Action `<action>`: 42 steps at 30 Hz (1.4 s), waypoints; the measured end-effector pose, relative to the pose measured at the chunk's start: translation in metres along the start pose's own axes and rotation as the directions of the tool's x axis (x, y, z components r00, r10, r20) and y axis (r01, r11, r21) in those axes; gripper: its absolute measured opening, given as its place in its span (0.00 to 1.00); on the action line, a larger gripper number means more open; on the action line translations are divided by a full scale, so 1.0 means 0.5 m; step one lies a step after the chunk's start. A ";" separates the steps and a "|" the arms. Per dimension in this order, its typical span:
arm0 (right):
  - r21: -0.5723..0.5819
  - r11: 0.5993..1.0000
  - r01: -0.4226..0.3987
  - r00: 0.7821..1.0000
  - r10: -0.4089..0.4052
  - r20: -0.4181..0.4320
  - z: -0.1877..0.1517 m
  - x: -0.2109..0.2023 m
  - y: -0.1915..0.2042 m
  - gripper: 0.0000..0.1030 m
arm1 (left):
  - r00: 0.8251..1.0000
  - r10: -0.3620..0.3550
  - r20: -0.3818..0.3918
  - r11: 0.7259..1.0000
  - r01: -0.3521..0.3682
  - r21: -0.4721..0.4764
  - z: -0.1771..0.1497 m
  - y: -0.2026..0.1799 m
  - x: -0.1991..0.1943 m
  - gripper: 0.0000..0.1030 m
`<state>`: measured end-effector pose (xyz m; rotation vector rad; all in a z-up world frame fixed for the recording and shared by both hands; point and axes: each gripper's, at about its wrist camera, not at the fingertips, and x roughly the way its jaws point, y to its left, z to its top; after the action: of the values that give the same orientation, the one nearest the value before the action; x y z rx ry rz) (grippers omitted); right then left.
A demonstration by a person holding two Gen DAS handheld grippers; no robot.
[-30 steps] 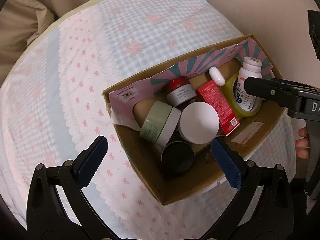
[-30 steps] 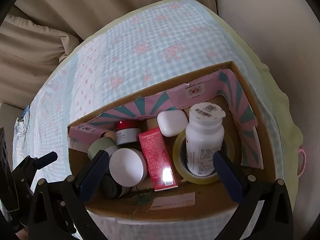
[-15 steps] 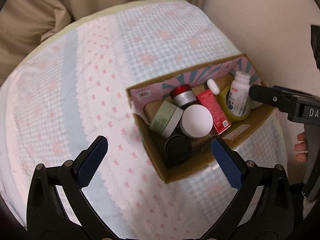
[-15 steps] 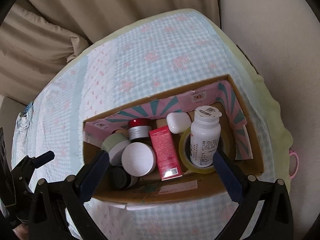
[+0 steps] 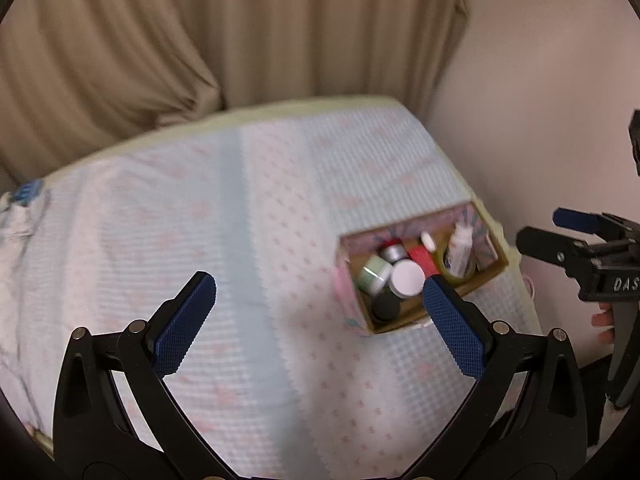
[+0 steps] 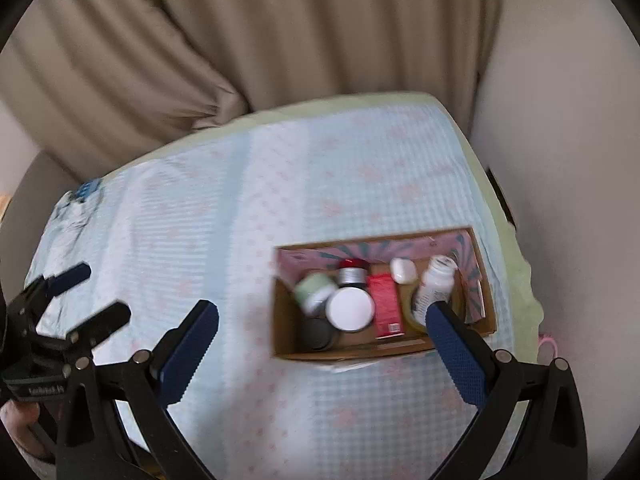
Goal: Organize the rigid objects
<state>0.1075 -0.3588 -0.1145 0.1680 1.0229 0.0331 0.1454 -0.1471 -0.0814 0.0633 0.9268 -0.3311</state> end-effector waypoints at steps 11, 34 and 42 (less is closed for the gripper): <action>-0.115 0.992 0.047 0.982 -0.025 0.186 -0.018 -0.190 0.209 1.00 | 0.984 0.106 0.143 0.987 -0.087 -0.135 -0.045 0.137 -0.234 1.00; -0.096 0.988 0.124 0.958 -0.094 0.271 -0.081 -0.236 0.285 1.00 | 0.969 0.148 0.199 0.977 -0.112 -0.181 -0.105 0.196 -0.307 1.00; -0.095 0.987 0.129 0.958 -0.100 0.269 -0.083 -0.234 0.287 1.00 | 0.968 0.154 0.198 0.977 -0.118 -0.180 -0.106 0.196 -0.303 1.00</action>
<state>0.0187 -0.2242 -0.0143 0.0091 0.7608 -0.0368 0.0505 -0.0056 -0.0018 -0.0612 0.7323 -0.1279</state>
